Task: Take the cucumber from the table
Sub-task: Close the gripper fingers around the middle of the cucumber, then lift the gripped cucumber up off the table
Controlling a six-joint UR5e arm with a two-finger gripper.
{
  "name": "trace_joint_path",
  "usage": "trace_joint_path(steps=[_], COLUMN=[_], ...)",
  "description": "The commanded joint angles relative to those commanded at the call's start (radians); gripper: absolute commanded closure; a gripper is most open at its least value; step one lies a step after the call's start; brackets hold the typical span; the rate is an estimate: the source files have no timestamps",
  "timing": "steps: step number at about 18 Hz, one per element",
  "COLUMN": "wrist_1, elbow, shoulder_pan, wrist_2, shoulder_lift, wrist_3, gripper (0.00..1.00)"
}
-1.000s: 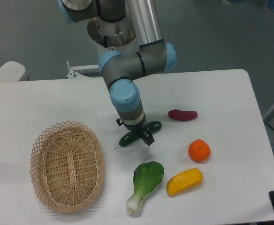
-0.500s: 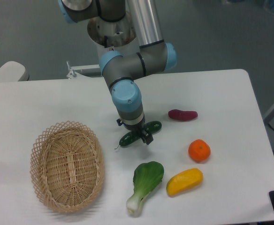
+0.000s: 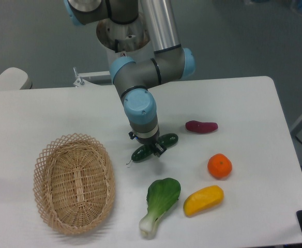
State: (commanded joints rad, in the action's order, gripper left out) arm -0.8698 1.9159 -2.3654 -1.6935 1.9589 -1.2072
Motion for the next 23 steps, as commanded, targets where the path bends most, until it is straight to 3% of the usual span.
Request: trace_joint_path(steps=[1, 3, 8, 13, 18, 23], wrist_1=[-0.002, -0.008, -0.017, -0.182, -0.216, -0.216], elbow=[-0.002, -0.012, -0.049, -0.188, -0.336, -0.368], shoulder_pan=[0.000, -0.002, -0.002, -0.002, -0.012, -0.054], wrist_2=[0.000, 0.002, -0.002, 0.017, 0.198, 0.323], shoulder_lift=[0.000, -0.005, -0.026, -0.077, -0.080, -0.089], wrist_3=[0.000, 0.000, -0.002, 0.002, 0.136, 0.198], gripper=[0.73, 0.80, 0.81, 0.81, 0.81, 0.81])
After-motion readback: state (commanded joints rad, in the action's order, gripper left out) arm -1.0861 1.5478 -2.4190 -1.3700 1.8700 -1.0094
